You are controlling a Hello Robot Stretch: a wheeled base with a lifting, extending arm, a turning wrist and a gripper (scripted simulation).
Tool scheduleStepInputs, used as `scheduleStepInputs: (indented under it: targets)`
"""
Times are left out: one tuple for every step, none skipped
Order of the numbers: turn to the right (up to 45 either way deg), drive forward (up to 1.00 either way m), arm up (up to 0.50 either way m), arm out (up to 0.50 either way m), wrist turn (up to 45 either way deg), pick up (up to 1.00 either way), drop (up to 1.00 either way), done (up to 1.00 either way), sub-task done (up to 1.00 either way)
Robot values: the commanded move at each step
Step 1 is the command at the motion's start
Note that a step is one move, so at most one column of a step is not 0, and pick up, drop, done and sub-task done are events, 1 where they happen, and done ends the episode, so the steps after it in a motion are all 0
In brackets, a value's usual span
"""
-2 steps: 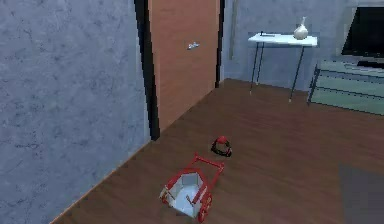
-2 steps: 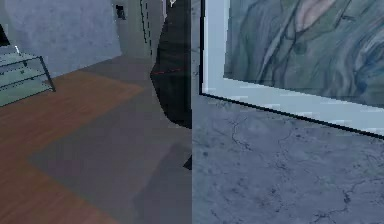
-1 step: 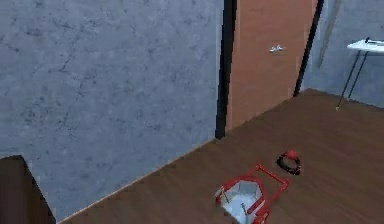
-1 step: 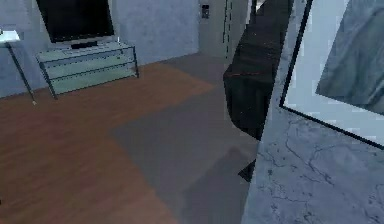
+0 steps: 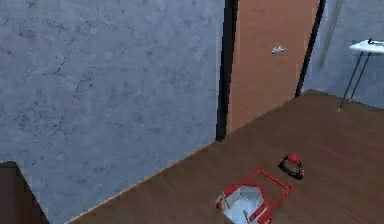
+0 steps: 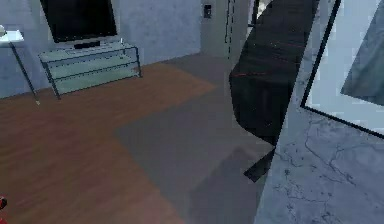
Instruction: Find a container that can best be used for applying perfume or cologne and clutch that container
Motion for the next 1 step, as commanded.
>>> scheduleStepInputs:
  targets:
    - [45.0, 0.0, 0.0, 0.0, 0.0, 0.0, 0.0, 0.0, 0.0]
